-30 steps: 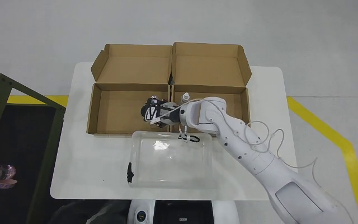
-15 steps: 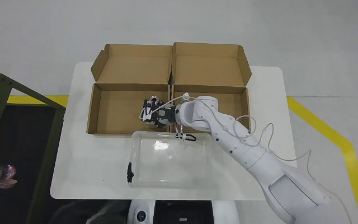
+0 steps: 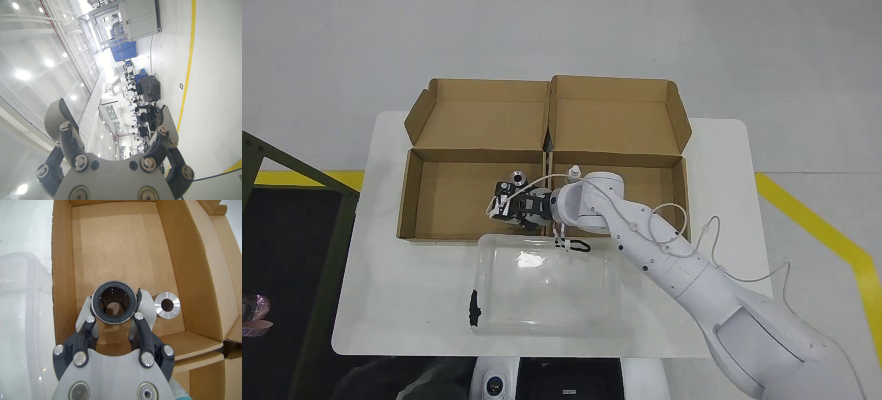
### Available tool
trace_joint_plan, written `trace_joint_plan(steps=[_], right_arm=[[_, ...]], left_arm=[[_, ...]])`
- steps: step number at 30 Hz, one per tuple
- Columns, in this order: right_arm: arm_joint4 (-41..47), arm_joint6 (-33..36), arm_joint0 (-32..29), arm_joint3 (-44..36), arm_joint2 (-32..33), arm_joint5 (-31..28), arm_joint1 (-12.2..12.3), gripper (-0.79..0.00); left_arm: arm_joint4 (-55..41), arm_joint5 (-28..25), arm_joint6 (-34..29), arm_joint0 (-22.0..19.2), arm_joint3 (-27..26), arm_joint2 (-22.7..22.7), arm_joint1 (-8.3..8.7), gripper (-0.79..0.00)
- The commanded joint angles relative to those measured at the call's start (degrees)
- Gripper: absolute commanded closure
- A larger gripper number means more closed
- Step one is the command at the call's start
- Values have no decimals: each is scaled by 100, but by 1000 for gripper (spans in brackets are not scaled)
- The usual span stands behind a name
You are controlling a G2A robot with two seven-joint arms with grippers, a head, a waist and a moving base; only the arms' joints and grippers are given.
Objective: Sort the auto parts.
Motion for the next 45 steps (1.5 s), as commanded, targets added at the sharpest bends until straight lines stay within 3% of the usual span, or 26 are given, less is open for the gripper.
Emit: trace_joint_plan(steps=[1, 6, 21, 28, 39, 45], right_arm=[[-18, 27, -3, 15, 8, 3, -8, -249], [-86, 107, -19, -11, 41, -45, -14, -336], [-243, 197, -255, -666, 431, -120, 107, -397], [-409, 49, -413, -1329, 666, -199, 195, -471], [-657, 1, -908, -2469, 1196, -329, 402, -496], [-666, -74, -1319, -3061, 1594, -456, 542, -637]], left_arm=[[0, 0, 0, 0, 0, 0, 0, -785], [0, 0, 0, 0, 0, 0, 0, -785], [0, 0, 0, 0, 0, 0, 0, -785], [0, 0, 0, 0, 0, 0, 0, -785], [0, 0, 0, 0, 0, 0, 0, -785], [0, 0, 0, 0, 0, 0, 0, -785]])
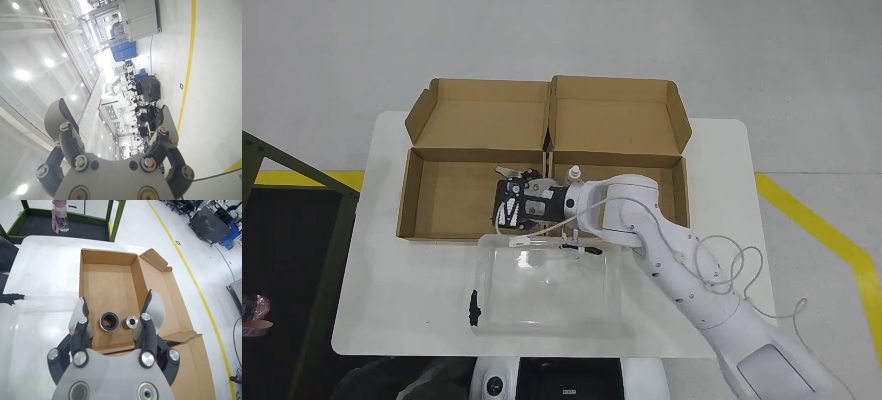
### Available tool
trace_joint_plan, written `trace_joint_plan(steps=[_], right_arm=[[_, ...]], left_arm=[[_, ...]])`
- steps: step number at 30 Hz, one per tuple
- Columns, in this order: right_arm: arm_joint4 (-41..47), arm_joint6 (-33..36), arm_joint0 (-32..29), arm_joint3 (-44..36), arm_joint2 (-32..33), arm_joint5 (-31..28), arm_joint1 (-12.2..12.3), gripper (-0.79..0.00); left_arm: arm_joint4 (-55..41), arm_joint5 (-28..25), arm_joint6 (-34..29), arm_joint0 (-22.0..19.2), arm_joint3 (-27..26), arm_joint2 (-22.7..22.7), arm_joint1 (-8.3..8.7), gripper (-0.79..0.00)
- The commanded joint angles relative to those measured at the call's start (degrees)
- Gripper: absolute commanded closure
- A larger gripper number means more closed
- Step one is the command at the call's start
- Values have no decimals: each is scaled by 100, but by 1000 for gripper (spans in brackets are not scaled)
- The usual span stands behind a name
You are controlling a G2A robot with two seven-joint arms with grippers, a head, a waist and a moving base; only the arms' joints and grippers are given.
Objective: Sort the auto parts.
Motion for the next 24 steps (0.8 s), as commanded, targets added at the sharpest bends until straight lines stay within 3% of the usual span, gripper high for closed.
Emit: trace_joint_plan(steps=[1, 12, 24], right_arm=[[-19, -40, -159, -217, 147, 0, 47, -646], [-363, -296, -1192, -1279, 1194, -29, 353, -739], [-696, -1322, -2630, -1829, 2569, 143, 649, -785]], left_arm=[[0, 0, 0, 0, 0, 0, 0, -785], [0, 0, 0, 0, 0, 0, 0, -785], [0, 0, 0, 0, 0, 0, 0, -785]])
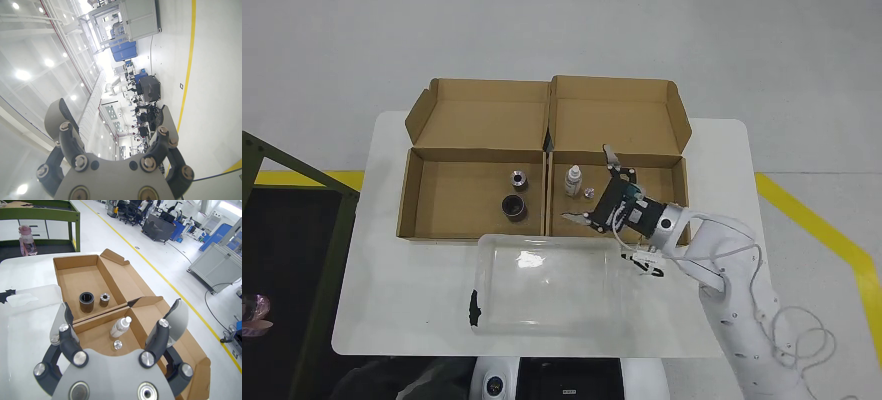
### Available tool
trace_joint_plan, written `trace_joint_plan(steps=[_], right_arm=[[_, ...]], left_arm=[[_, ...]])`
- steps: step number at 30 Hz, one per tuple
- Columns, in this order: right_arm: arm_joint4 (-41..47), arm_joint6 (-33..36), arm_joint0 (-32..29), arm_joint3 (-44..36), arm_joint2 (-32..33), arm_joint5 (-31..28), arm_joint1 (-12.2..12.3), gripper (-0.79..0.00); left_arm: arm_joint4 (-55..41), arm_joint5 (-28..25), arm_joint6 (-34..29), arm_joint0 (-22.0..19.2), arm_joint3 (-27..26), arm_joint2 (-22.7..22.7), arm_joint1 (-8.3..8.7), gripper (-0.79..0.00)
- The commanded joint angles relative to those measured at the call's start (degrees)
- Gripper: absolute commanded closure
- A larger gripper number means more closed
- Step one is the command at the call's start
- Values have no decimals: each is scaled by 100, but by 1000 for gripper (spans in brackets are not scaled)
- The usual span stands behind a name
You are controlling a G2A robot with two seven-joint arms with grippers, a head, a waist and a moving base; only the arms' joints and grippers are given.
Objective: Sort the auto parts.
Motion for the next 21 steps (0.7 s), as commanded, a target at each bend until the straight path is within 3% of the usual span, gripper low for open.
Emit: trace_joint_plan(steps=[1, 21], right_arm=[[-42, -215, -239, -28, 194, 43, 36, -785], [-162, -1801, -2264, -291, 1808, 985, 261, -785]], left_arm=[[0, 0, 0, 0, 0, 0, 0, -785], [0, 0, 0, 0, 0, 0, 0, -785]])
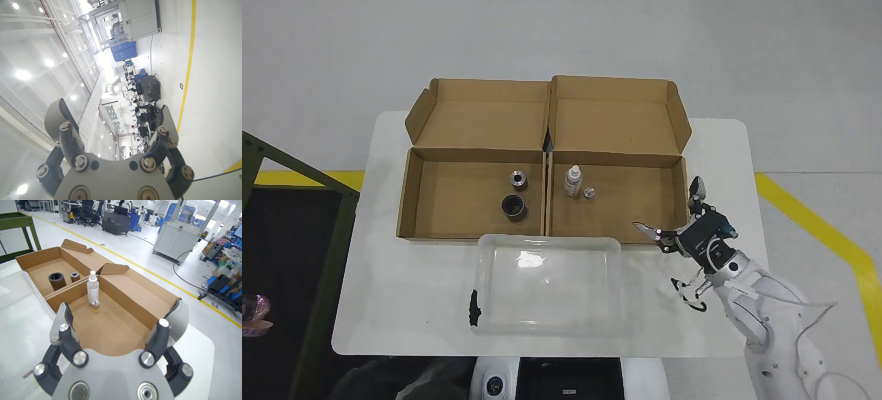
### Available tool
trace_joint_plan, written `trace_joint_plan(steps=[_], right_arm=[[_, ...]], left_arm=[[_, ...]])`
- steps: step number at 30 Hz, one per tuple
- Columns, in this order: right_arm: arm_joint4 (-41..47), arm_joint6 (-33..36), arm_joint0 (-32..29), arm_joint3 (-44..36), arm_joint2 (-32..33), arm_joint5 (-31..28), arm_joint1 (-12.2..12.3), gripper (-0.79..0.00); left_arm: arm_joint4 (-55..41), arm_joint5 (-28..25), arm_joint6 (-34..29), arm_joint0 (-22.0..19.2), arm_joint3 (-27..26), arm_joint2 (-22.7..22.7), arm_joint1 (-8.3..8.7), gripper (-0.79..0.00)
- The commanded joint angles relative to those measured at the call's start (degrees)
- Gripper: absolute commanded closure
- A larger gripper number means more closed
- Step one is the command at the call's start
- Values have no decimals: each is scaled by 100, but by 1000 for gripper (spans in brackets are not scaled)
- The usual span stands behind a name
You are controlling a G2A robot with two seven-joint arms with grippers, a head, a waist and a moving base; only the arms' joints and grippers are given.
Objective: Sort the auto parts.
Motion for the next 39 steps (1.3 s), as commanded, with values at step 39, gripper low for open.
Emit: trace_joint_plan(steps=[39], right_arm=[[273, -475, -573, -22, 583, 258, 74, -785]], left_arm=[[0, 0, 0, 0, 0, 0, 0, -785]])
